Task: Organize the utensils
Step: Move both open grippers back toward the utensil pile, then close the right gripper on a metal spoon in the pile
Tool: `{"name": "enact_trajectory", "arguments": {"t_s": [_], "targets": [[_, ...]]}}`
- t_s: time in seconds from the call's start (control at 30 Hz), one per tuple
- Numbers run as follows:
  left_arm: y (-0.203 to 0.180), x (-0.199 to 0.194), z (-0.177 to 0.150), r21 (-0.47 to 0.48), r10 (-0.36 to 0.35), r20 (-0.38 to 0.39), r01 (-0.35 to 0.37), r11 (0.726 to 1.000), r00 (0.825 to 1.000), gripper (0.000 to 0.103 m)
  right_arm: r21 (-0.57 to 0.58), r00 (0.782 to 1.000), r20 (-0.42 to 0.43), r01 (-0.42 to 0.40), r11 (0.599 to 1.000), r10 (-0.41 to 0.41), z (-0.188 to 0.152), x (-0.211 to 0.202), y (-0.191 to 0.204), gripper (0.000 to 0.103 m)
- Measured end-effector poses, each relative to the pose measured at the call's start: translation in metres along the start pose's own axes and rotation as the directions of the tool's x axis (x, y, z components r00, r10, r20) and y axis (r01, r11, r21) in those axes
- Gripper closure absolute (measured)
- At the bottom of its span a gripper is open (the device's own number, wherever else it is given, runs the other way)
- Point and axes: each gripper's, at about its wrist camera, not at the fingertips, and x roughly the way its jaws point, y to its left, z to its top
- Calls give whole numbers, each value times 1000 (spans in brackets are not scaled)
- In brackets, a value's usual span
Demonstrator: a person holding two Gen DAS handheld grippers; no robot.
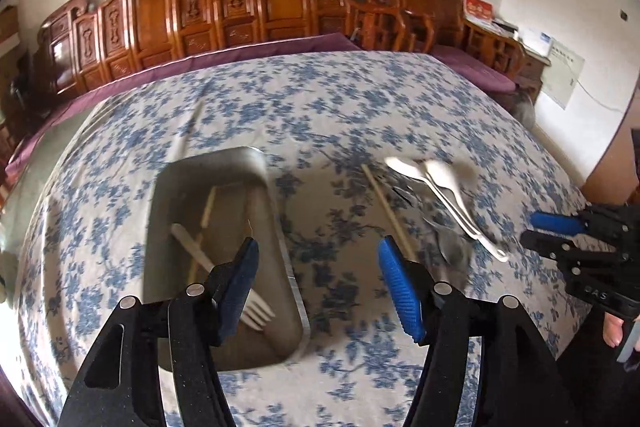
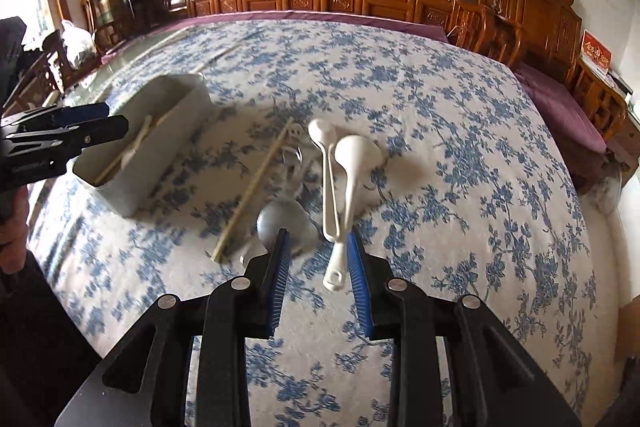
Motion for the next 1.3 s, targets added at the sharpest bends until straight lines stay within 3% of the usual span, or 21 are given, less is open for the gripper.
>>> {"name": "enact_trajectory", "arguments": {"t_s": [0.4,0.5,0.7,0.93,1.3], "targets": [[-34,26,-12,12,-43,-49,44,999,998,43,24,999,-41,33,999,-32,11,36,-18,72],[-36,34,-16,11,-53,-71,54,998,996,43,52,999,-30,-11,999,13,23,44,-18,79],[-37,42,-18,12,-41,-92,42,999,995,43,63,996,-29,-81,995,83,43,65,-1,79],[-33,44,-18,2,-35,-99,36,999,994,43,95,986,-85,-137,986,145,57,96,15,80],[-26,41,-15,-16,-42,-93,41,999,995,43,92,981,-140,-120,988,132,63,113,24,84]]}}
